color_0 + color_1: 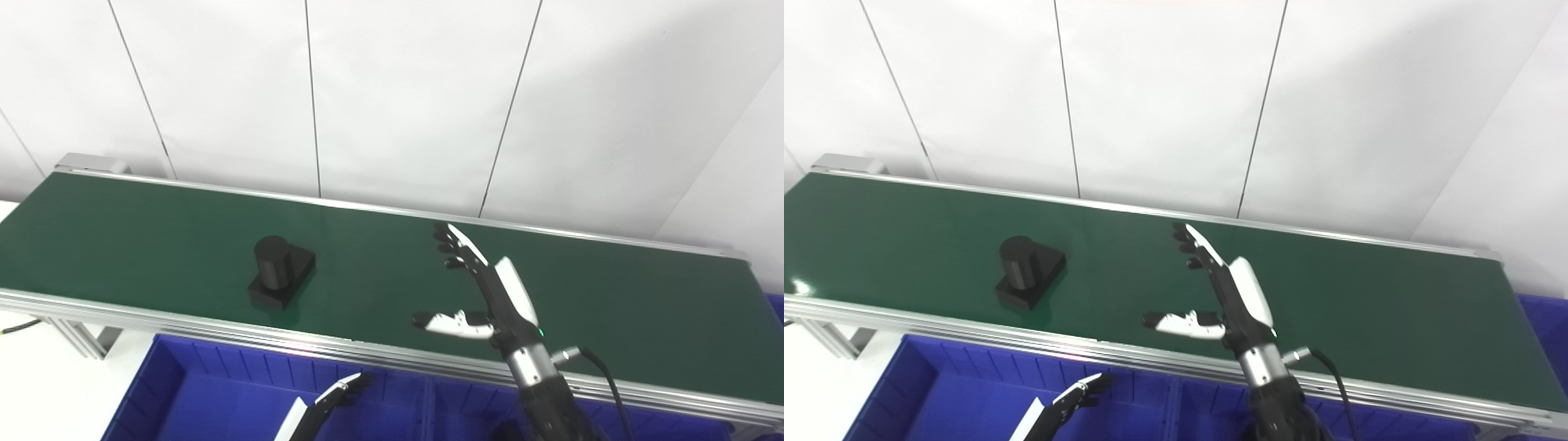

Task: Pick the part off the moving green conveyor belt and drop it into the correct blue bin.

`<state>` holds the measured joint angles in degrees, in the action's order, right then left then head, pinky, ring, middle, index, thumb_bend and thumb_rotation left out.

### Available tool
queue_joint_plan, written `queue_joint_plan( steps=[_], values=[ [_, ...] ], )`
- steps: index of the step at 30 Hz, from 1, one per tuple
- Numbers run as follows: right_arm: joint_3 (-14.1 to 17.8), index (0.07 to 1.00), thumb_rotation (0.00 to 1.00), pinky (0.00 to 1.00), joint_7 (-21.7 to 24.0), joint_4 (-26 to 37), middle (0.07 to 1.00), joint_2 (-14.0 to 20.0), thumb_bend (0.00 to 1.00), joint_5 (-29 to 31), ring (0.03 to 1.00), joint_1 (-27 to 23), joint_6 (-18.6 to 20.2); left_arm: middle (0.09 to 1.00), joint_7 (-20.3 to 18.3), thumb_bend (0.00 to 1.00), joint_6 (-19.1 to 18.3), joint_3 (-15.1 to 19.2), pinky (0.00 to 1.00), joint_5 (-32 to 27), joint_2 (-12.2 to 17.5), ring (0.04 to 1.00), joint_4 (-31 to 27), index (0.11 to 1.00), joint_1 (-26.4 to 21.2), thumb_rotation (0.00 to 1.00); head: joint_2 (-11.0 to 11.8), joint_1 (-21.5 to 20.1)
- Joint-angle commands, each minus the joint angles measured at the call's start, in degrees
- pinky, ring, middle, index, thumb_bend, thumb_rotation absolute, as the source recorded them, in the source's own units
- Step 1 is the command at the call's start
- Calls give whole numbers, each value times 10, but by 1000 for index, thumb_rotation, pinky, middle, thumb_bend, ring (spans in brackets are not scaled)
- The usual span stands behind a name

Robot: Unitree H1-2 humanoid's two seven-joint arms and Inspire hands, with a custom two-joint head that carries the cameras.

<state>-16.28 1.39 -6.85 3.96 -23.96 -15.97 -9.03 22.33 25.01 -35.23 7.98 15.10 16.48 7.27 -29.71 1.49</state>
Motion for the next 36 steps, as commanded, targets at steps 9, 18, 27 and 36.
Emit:
queue_joint_plan(
  steps=[9,18,27,36],
  values=[
    [-14,937,589,731,-2,-72,918,-34,896,-24,842,-87,11,852,3,944,19,-2,810,2,6,858,-35,833,2,906,-9,-9],
    [-29,929,606,731,-21,-168,922,-67,938,-57,853,-149,19,853,1,956,19,-4,799,-1,6,850,-40,837,6,887,-15,-11],
    [-45,928,605,781,-53,-308,935,-101,967,-74,889,-225,8,840,8,965,19,-4,794,3,7,836,-42,828,12,902,-22,-20],
    [-59,915,607,776,-109,-436,928,-128,994,-74,879,-286,-19,838,15,925,19,-15,762,7,15,818,-46,829,11,904,-26,-23]
  ],
)
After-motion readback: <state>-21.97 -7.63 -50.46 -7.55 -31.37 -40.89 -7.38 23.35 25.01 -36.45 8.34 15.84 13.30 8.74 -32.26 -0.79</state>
